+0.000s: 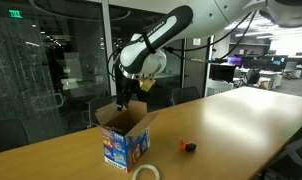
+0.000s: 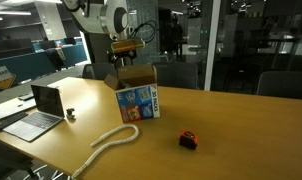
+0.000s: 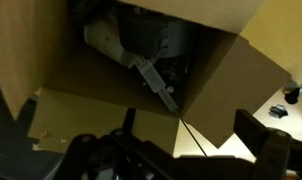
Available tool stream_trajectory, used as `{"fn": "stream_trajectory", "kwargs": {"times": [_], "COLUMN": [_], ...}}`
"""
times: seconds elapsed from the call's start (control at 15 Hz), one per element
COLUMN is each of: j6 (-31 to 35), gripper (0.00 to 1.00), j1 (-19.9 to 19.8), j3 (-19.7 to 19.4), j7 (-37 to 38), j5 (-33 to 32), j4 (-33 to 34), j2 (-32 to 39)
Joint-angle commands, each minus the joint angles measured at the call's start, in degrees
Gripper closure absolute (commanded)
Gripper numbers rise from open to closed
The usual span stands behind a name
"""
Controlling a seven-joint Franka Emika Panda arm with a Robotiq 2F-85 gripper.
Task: Pick up the spanner from the table and put it in the box
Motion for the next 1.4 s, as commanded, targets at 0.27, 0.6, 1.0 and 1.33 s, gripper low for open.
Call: {"fn": "stream_trajectory", "kwargs": {"times": [0.27,0.6,1.0,1.33], "j6": [-13.2,-15.5,-22.8,-38.1], "gripper": [0.0,0.0,0.0,0.0], "j1": [1.1,-0.6,-3.0,-7.3], "j3": [-7.5,-8.9,-9.8,-14.0], "j7": [19.6,32.1,43.8,45.8], "j5": [-11.4,-10.3,-6.1,-1.4], "j4": [-17.6,-34.1,-53.7,-58.5], "j2": [-24.4,-39.2,-56.1,-69.0]}}
